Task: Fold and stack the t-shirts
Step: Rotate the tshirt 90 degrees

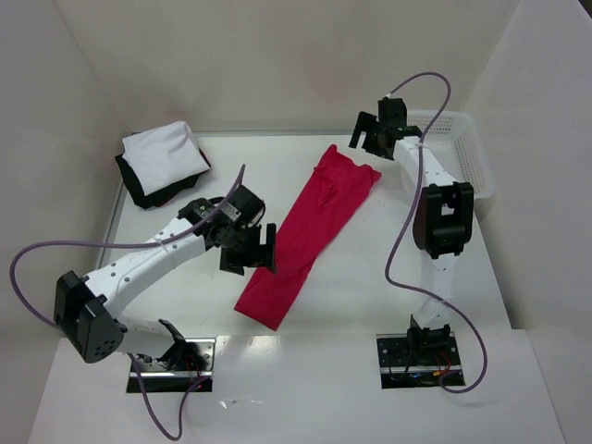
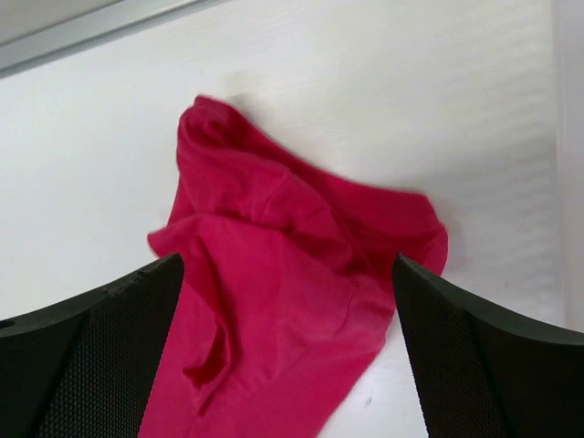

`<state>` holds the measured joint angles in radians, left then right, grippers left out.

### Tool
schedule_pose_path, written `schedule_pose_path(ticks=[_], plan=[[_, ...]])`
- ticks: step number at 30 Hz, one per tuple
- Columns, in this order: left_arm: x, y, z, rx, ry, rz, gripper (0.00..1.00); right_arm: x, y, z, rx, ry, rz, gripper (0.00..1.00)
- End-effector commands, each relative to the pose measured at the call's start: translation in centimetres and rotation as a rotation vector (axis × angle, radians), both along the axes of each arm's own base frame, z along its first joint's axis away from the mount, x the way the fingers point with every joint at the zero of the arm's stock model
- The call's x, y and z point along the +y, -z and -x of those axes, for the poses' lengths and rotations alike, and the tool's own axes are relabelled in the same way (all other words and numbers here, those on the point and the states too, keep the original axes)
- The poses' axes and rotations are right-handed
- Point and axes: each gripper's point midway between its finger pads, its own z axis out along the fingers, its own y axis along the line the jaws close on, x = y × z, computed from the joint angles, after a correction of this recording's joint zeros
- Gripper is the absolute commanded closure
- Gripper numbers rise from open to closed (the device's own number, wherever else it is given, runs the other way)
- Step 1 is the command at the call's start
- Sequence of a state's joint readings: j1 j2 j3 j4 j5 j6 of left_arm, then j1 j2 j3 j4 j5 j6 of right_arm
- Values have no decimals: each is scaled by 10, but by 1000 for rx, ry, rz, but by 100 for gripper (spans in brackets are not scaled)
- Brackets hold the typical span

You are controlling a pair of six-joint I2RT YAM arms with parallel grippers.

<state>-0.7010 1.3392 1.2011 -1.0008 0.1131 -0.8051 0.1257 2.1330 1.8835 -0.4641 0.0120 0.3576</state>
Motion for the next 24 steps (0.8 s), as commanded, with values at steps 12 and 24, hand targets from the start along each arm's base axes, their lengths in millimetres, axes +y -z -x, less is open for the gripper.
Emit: schedule_pose_path(ticks=[12,24], plan=[[-10,83,-77,-102,109,-195,18,70,16,79,58,-120,-29,7],[-24,122,-56,41,228,-155,27,66,67,65,143,-72,8,25]])
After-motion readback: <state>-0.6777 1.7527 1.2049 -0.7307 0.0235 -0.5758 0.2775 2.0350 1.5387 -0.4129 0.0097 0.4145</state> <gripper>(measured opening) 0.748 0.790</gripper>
